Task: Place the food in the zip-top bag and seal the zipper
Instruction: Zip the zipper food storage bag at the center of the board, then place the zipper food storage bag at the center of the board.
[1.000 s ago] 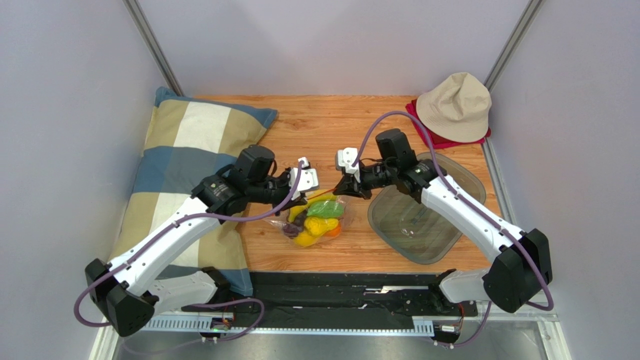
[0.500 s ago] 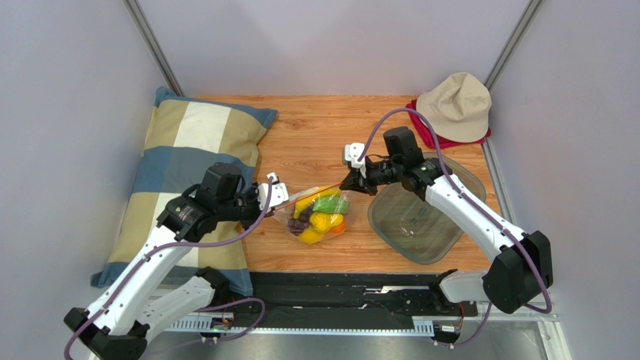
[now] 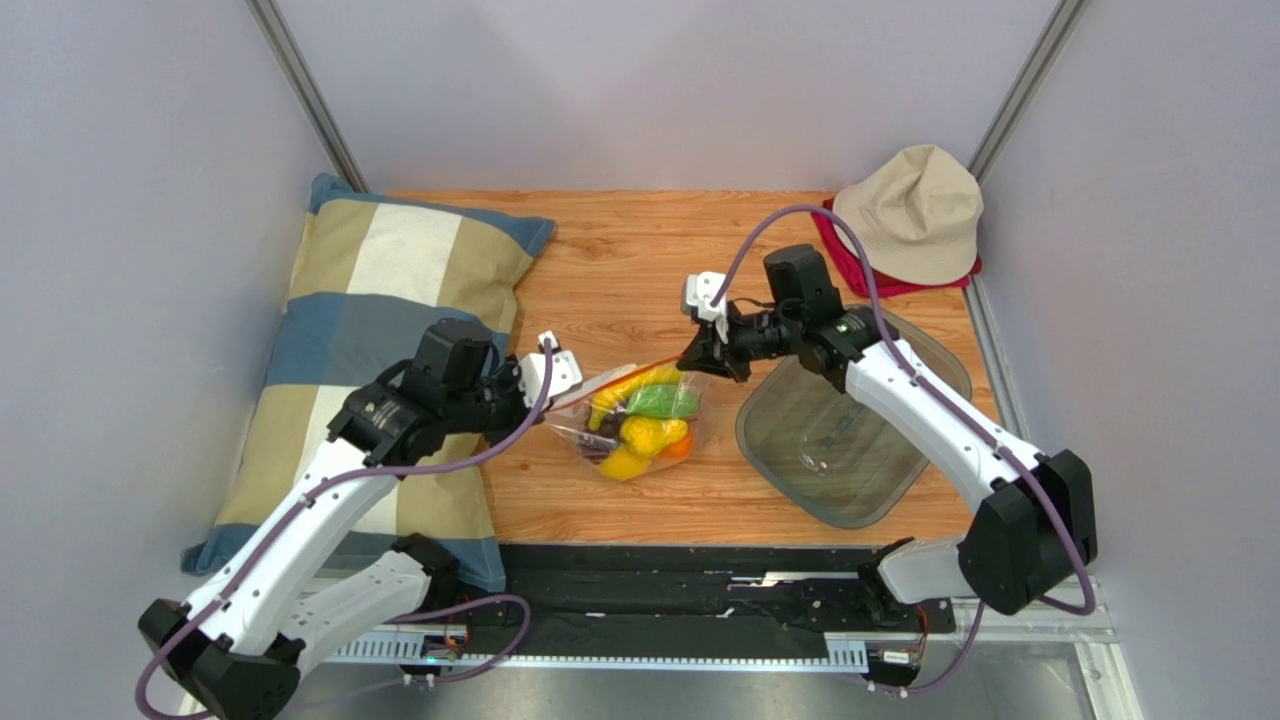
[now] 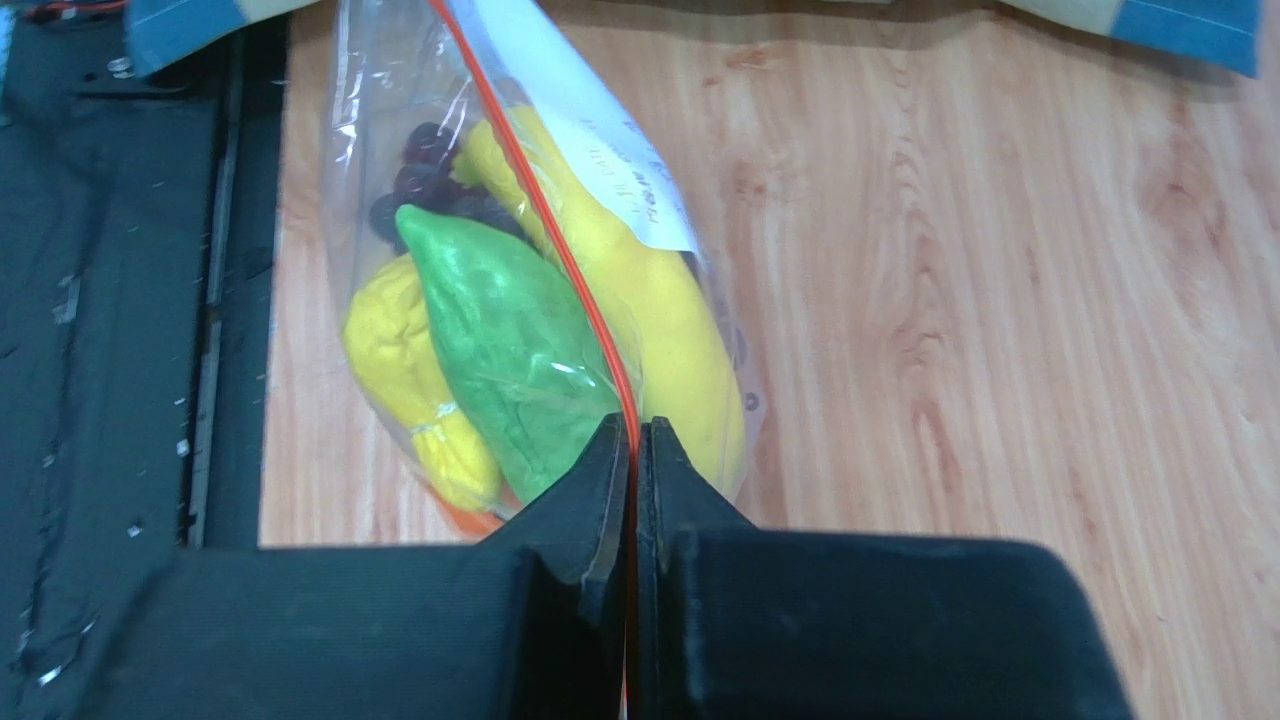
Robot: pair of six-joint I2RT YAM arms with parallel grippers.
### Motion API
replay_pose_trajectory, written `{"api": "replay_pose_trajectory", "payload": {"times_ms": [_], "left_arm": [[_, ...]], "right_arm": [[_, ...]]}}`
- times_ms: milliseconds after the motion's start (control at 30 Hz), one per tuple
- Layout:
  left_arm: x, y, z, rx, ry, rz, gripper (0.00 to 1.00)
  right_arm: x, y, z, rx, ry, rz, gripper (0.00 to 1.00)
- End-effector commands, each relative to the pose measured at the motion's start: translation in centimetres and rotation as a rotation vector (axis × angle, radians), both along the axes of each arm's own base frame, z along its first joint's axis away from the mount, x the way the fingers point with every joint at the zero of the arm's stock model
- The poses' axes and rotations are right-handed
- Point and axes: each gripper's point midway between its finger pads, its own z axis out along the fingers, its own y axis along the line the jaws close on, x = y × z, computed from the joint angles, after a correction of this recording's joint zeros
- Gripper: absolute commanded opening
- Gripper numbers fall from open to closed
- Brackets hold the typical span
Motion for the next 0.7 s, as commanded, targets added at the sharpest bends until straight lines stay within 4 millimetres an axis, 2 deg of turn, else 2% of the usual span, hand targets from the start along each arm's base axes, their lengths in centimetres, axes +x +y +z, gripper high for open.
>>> {"api": "replay_pose_trajectory", "payload": {"times_ms": [0, 33, 67, 100, 133, 167, 200, 267, 333, 367, 433, 467, 500, 567, 600, 633, 667], "left_arm": [[6.1, 0.6, 3.9, -0.022, -0.146, 0.168, 0.0], [7.3, 0.9, 4.7, -0.026, -0.175, 0.192, 0.0], [9.2, 1.8, 4.6, -0.012, -0.174, 0.244, 0.0], [10.8, 2.0, 6.9, -0.041, -0.224, 0.267, 0.0], [11.9, 2.5, 7.4, -0.046, -0.228, 0.29, 0.0], [13.1, 2.4, 7.0, -0.048, -0.198, 0.289, 0.0], [14.2, 3.4, 8.4, -0.064, -0.216, 0.32, 0.0], [15.2, 3.2, 7.8, -0.07, -0.178, 0.294, 0.0], [15.1, 3.1, 7.2, -0.067, -0.15, 0.269, 0.0], [14.7, 2.6, 6.6, -0.076, -0.127, 0.235, 0.0], [13.3, 2.0, 4.1, -0.08, -0.047, 0.198, 0.0], [12.5, 1.7, 3.5, -0.09, -0.029, 0.167, 0.0], [11.4, 1.8, 1.1, -0.074, 0.032, 0.159, 0.0], [10.4, 2.2, -0.8, -0.059, 0.068, 0.175, 0.0], [9.1, 2.5, -3.0, -0.04, 0.121, 0.174, 0.0], [8.5, 2.7, -3.8, -0.033, 0.142, 0.173, 0.0], [7.4, 2.8, -4.8, -0.029, 0.165, 0.168, 0.0]], "right_arm": [[6.1, 0.9, 5.4, 0.07, -0.158, -0.132, 0.0], [7.0, 1.0, 5.8, 0.066, -0.175, -0.154, 0.0], [7.9, 1.2, 5.7, 0.062, -0.176, -0.168, 0.0], [8.5, 1.3, 6.2, 0.067, -0.19, -0.178, 0.0], [9.4, 1.4, 7.3, 0.079, -0.224, -0.197, 0.0], [9.9, 1.6, 7.3, 0.082, -0.231, -0.205, 0.0], [10.3, 1.6, 7.6, 0.087, -0.247, -0.21, 0.0], [10.5, 1.9, 7.5, 0.087, -0.257, -0.206, 0.0], [10.0, 2.0, 6.6, 0.079, -0.242, -0.177, 0.0], [9.4, 2.0, 5.0, 0.06, -0.217, -0.161, 0.0], [8.0, 2.2, 3.0, 0.022, -0.219, -0.105, 0.0], [6.6, 2.5, 0.8, -0.016, -0.193, -0.066, 0.0], [5.8, 2.5, -0.2, -0.038, -0.18, -0.045, 0.0], [3.3, 3.1, -2.7, -0.075, -0.108, 0.016, 0.0], [2.0, 2.9, -4.5, -0.099, -0.056, 0.036, 0.0], [0.1, 3.2, -5.9, -0.127, -0.004, 0.074, 0.0], [-0.9, 3.1, -6.7, -0.145, 0.027, 0.085, 0.0]]}}
